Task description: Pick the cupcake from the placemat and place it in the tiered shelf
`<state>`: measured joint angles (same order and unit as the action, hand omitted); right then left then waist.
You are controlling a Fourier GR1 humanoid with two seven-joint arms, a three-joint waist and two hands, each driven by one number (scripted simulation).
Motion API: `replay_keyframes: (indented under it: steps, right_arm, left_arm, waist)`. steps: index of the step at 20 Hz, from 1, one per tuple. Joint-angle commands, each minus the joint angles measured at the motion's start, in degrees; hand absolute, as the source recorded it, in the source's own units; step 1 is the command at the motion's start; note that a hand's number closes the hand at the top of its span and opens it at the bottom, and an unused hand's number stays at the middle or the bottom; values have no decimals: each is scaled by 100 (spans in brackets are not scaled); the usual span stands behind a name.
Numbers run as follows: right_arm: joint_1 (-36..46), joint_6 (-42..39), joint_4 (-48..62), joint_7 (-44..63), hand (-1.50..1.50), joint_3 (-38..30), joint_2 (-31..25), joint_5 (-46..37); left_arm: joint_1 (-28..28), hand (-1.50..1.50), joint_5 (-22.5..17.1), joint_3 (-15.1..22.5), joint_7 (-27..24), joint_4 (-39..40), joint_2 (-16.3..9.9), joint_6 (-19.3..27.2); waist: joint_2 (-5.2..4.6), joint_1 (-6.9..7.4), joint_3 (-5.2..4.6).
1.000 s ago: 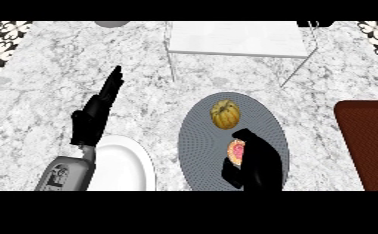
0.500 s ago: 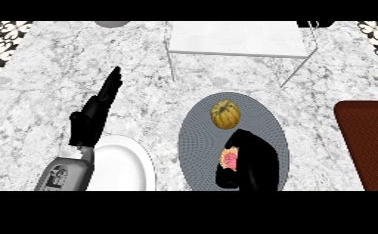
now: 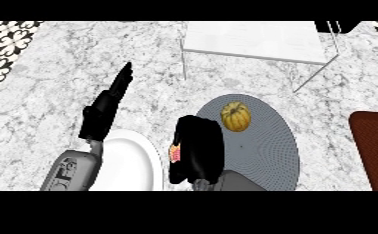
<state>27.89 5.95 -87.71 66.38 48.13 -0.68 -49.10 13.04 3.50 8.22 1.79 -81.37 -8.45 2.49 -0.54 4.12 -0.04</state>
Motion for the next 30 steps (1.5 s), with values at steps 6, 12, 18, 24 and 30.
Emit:
replay_keyframes:
  steps: [6, 12, 18, 24, 30]
  right_arm:
    - [1475, 1765, -359, 1097, 150, 123, 65, -5]
    - [2272, 1651, -398, 1773, 150, -231, 64, -373]
    - [3295, 762, 36, 1878, 150, -1117, 64, -837]
    - [3944, 486, 389, 1883, 150, -1665, 64, -1465]
    - [4531, 34, 671, 1884, 150, -2146, 64, -1605]
  left_arm:
    - [126, 0, 87, -6, 10, 136, 49, 65]
    - [-13, 0, 13, -37, 22, 115, 54, 23]
    - [-103, 0, 87, -90, 13, 126, 45, 145]
    - [30, 0, -38, -207, 149, 163, 20, 64]
    - [-62, 0, 85, -124, -28, 202, 110, 153]
  waist:
    - [77, -66, -7]
    - [136, -122, -14]
    - [150, -246, -17]
    - [147, -333, -17]
    - [120, -359, -10]
